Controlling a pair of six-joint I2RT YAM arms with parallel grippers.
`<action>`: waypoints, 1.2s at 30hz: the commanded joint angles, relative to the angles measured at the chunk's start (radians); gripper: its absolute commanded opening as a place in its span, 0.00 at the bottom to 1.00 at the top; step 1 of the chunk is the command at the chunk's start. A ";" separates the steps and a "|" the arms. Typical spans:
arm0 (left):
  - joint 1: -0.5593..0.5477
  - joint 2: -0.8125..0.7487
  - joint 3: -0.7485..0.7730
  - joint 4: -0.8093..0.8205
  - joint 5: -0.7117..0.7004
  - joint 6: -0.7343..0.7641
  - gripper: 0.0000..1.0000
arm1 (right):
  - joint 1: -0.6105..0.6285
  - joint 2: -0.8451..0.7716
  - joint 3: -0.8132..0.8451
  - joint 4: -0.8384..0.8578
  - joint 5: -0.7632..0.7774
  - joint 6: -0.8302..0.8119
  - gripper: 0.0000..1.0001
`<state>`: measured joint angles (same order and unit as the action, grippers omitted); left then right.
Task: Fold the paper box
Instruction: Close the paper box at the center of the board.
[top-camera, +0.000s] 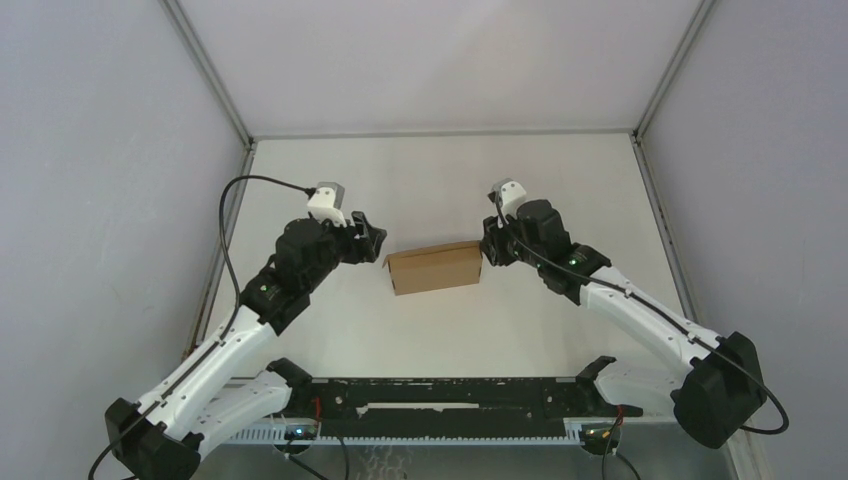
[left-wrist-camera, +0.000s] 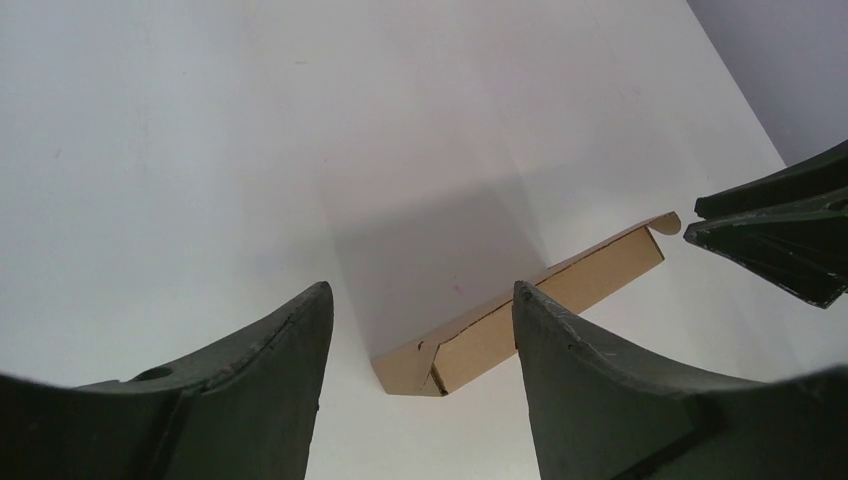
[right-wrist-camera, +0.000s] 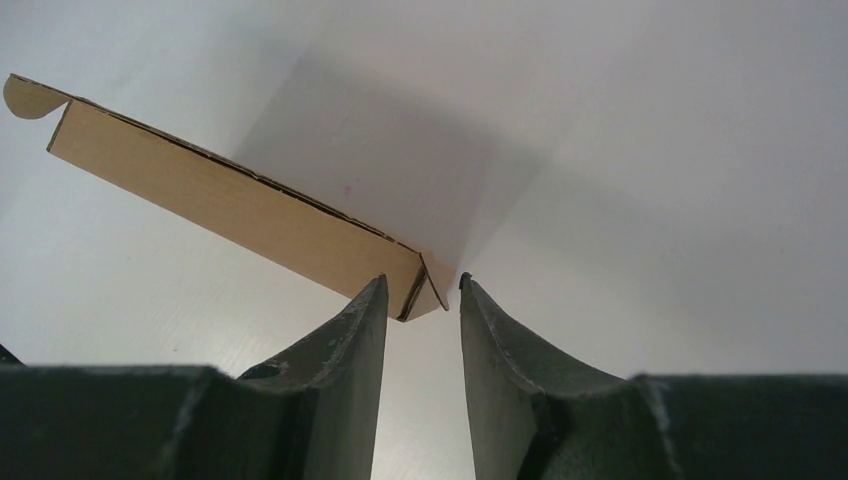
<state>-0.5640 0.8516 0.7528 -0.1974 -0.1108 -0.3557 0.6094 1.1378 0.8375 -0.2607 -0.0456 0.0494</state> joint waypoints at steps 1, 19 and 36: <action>-0.007 -0.001 0.003 0.024 -0.012 0.017 0.71 | 0.003 0.010 0.000 0.065 0.013 -0.018 0.41; -0.006 0.001 0.006 0.025 -0.008 0.018 0.71 | -0.006 0.036 0.000 0.075 0.010 -0.020 0.31; -0.006 0.010 0.001 0.021 0.011 0.012 0.70 | -0.008 0.051 0.000 0.085 -0.001 -0.016 0.26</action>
<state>-0.5640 0.8585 0.7528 -0.1974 -0.1093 -0.3553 0.6044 1.1862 0.8364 -0.2268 -0.0437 0.0456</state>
